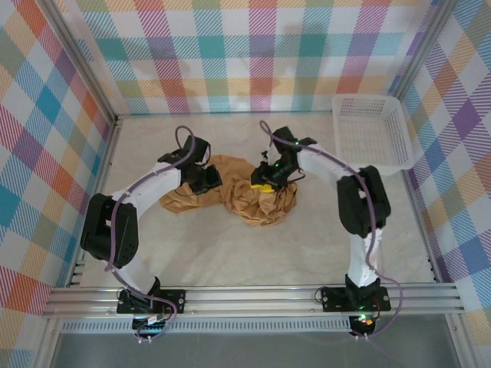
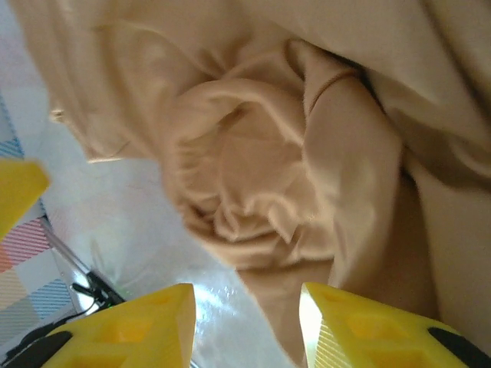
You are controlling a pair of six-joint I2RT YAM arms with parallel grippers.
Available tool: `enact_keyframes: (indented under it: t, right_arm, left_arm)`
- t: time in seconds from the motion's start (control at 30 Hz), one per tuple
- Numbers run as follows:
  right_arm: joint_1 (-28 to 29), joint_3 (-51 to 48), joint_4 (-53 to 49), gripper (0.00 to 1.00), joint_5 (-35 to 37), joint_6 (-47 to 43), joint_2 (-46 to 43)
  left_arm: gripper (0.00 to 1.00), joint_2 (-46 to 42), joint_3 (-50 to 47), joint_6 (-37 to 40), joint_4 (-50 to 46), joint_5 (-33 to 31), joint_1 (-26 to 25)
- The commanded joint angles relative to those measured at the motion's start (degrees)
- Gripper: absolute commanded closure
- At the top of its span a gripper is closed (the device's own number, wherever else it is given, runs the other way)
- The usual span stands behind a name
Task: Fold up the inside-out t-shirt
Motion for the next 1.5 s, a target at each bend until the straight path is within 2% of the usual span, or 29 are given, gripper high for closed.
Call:
enact_keyframes:
  t: [0.0,0.2,0.23,0.33,0.4,0.67,0.8,1.1,1.27,1.4,1.47]
  right_arm:
    - [1.26,1.89,3.92,0.63,-0.42,5.3,2.43]
    - [2.53,-1.96,10.39,0.63,1.79,11.66,5.43]
    - [2.53,-2.54,11.35,0.67,2.18,12.29,5.58]
    - [2.53,-3.87,12.96,0.9,2.46,13.06,4.94]
    - [2.52,-4.44,12.91,0.99,2.47,12.77,4.17]
    - [2.62,-6.85,12.52,1.0,2.12,11.5,1.39]
    - [2.79,-8.65,13.09,1.0,2.12,11.5,-0.21]
    - [2.89,-11.91,8.13,1.0,9.85,6.31,-8.03]
    - [2.8,-12.13,5.31,1.0,14.49,4.37,-10.12]
    - [2.39,-11.55,3.01,1.0,21.33,2.54,-10.32]
    - [2.45,-11.61,3.35,1.0,21.82,1.66,-10.9]
  left_arm:
    - [0.81,0.75,-2.69,-3.8,4.76,5.21,-1.42]
    - [0.79,4.65,-1.34,-6.05,8.89,7.75,-3.0]
    - [0.78,5.48,-0.85,-6.27,9.26,7.77,-3.4]
    - [0.78,8.42,0.75,-6.6,10.06,7.4,-3.87]
    - [0.78,10.69,2.19,-6.56,10.11,7.18,-3.87]
    - [0.81,15.85,6.82,-7.18,10.23,7.45,-4.91]
    - [1.0,16.0,8.59,-6.33,6.89,4.72,-4.92]
    - [1.0,12.09,25.16,-0.1,-9.45,-3.31,-4.83]
    - [1.0,8.4,27.2,-0.49,-10.88,-0.54,-4.75]
    - [1.0,3.86,20.92,-3.76,-5.78,4.84,-4.31]
    - [1.0,2.25,17.13,-6.02,-2.27,7.46,-4.0]
